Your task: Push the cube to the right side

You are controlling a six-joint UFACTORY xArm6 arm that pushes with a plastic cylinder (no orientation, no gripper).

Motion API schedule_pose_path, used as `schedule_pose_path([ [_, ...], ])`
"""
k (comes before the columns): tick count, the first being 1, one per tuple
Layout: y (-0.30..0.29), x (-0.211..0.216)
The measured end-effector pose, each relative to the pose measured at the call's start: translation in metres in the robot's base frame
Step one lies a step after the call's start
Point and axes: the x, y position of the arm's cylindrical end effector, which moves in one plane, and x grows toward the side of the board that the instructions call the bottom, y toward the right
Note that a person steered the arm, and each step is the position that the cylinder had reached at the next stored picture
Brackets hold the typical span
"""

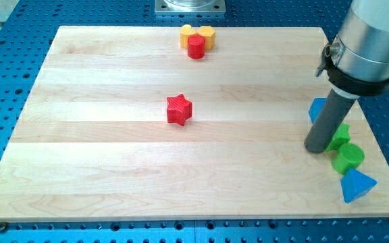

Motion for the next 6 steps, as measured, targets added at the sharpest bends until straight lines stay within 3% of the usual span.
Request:
schedule_pose_path([
  [2,-0.041,-0.016],
  [4,-0.04,-0.07],
  [6,-0.012,-0.082],
])
